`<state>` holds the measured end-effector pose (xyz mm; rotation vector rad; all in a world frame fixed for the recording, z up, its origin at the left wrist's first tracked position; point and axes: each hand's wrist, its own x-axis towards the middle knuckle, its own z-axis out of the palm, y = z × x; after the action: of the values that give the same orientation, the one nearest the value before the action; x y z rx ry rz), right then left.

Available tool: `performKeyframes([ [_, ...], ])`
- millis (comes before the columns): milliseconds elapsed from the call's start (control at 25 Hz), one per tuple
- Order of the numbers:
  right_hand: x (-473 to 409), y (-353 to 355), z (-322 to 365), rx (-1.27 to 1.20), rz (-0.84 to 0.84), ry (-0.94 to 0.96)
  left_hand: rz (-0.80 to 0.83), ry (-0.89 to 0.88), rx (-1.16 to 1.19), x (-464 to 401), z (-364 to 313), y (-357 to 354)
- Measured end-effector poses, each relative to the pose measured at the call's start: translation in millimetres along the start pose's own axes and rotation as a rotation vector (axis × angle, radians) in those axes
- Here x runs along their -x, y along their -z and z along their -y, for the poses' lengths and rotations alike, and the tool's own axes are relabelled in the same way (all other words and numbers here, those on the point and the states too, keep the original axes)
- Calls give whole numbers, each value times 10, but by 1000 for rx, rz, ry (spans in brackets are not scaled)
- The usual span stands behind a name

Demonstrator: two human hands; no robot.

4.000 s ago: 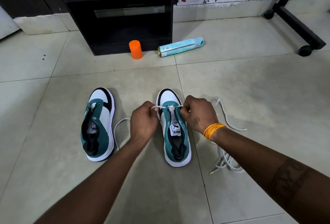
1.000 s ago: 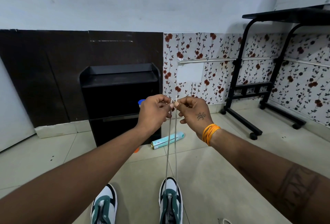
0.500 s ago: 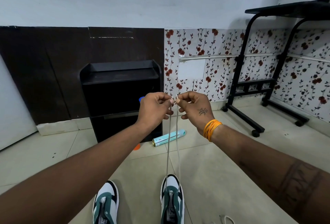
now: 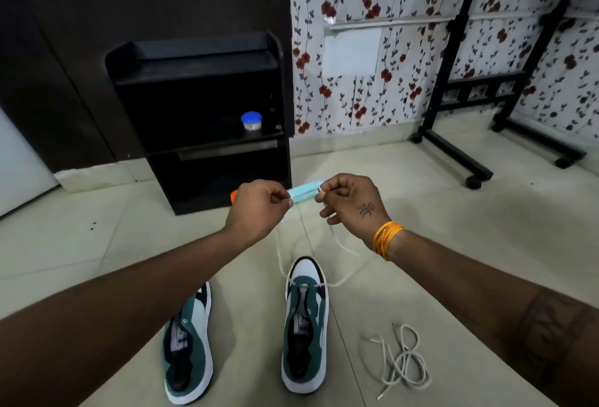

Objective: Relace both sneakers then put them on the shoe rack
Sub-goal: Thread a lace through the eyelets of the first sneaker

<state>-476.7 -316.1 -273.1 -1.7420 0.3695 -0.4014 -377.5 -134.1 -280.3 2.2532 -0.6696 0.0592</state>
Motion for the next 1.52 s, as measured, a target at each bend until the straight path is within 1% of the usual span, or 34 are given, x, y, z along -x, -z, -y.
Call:
performKeyframes([
  [160,191,-91,-781,36,37,-88,84,17,-264,372,540,-464],
  [280,353,-151,-1303,57,44,-160,176,140,-394,703,936,-808],
  [400,498,-199,-1675,80,71,-227,330,215,-559,994,1202,-1099],
  [520,541,-220,-1831,101,88,-256,531,295,-609,1113,1274,-1249],
  [560,531,-236,-1868,106,92,-259,542,325,-586,1113,1281,-1276],
  [600,522,-246,-1872,111,93,-255,494,347,-540,1109,1246,-1277],
  [640,516,-261,-1875,118,96,-249,410,355,-474,1113,1194,-1274],
  [720,498,-294,-1890,117,98,-247,214,316,-335,1143,1028,-1263],
  [800,502,-333,-1878,101,101,-240,119,300,-209,1234,814,-1245],
  [840,500,-351,-1878,98,101,-232,118,290,-196,1271,725,-1259],
  [920,488,-381,-1902,115,98,-204,136,259,-252,1322,638,-1343],
  [1000,496,-400,-1929,151,100,-173,125,256,-290,1326,645,-1413],
  [1240,502,-425,-2003,203,108,-130,74,253,-303,1287,690,-1472],
  [1360,506,-448,-1983,267,129,-76,-8,342,-190,1305,649,-1449],
  [1520,527,-464,-1952,401,178,-16,-32,556,46,1335,629,-1478],
])
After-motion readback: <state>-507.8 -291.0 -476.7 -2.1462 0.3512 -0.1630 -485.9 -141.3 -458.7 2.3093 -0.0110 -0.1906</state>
